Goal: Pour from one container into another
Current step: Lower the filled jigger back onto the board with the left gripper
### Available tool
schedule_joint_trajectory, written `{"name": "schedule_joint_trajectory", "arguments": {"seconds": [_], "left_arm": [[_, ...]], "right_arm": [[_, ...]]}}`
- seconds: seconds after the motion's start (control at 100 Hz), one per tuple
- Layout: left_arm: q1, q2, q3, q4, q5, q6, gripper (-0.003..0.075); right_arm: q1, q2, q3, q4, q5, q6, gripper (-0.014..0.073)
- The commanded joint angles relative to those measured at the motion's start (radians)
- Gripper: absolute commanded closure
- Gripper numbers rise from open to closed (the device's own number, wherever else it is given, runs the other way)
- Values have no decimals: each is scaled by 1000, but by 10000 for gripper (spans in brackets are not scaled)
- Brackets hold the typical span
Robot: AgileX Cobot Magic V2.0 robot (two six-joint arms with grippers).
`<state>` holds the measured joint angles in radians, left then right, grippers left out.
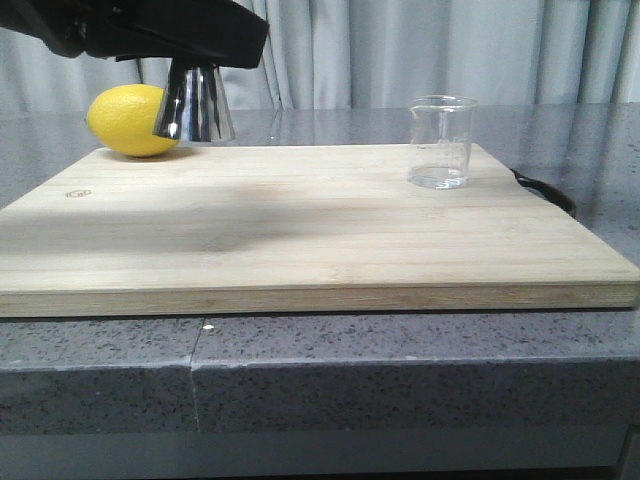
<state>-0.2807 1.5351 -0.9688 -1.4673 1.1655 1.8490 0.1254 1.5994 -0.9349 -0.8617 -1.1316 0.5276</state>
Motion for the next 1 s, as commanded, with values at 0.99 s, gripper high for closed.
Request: {"name": "schedule_joint_trajectory", "arguments": {"seconds": [0.99], "left_arm": [[175,180,-31,-331,113,323,739]], "right_arm": [[78,-427,-76,37,-31,17,-41]]}}
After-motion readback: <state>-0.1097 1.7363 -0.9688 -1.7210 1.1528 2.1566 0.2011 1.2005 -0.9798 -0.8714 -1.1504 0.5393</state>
